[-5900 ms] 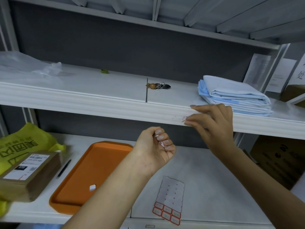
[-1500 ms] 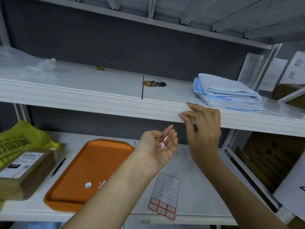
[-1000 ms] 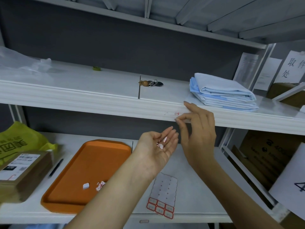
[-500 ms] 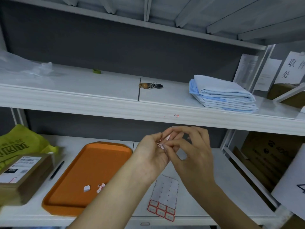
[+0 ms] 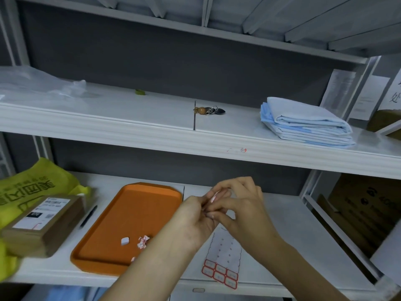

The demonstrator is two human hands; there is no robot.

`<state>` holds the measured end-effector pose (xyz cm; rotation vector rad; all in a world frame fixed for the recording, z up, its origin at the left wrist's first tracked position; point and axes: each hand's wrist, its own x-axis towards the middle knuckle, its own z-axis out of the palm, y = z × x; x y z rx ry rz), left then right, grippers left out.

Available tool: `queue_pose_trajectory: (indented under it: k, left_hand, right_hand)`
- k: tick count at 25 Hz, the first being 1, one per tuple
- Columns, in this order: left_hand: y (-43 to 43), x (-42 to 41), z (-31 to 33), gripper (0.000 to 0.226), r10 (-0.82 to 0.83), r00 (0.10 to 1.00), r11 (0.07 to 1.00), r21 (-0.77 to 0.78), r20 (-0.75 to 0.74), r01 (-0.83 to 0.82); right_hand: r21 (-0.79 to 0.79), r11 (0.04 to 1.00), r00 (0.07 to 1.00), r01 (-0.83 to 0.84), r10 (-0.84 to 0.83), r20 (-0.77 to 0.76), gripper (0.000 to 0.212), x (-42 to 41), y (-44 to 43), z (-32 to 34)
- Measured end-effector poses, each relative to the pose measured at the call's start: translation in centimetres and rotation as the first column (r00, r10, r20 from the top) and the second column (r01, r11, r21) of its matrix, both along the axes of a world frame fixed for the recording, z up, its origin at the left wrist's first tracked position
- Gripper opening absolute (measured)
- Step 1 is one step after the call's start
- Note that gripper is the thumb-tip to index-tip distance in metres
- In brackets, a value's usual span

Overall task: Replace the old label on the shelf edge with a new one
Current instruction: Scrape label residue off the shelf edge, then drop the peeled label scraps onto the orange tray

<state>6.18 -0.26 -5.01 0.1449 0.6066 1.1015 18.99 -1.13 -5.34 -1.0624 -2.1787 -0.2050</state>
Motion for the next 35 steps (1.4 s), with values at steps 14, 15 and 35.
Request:
queue_pose_trajectory:
  k: [14, 15, 35]
  left_hand:
    - [3.8, -13.3, -11.8, 0.038, 0.312, 0.929, 0.9, -0.253, -0.2, -0.356]
    - [4.0, -14.1, -12.6, 0.04, 0.306, 0.928, 0.899, -0.256, -0.211, -0.355]
    - [9.4, -19.6, -21.1, 0.052, 0.145, 0.839, 0.945, -0.177, -0.525, -0.274]
  right_hand:
    - [-0.434, 0.894, 0.99, -0.115, 0.139, 0.024, 0.012, -11.5, 7.8, -9.8]
    - [-0.482, 0.868, 0.99, -0.12, 0.143, 0.012, 0.011, -12.4, 8.4, -10.6]
    - [-0.768, 0.636, 0.969, 0.076, 0.133, 0.207, 0.016, -18.9, 15.3, -20.3]
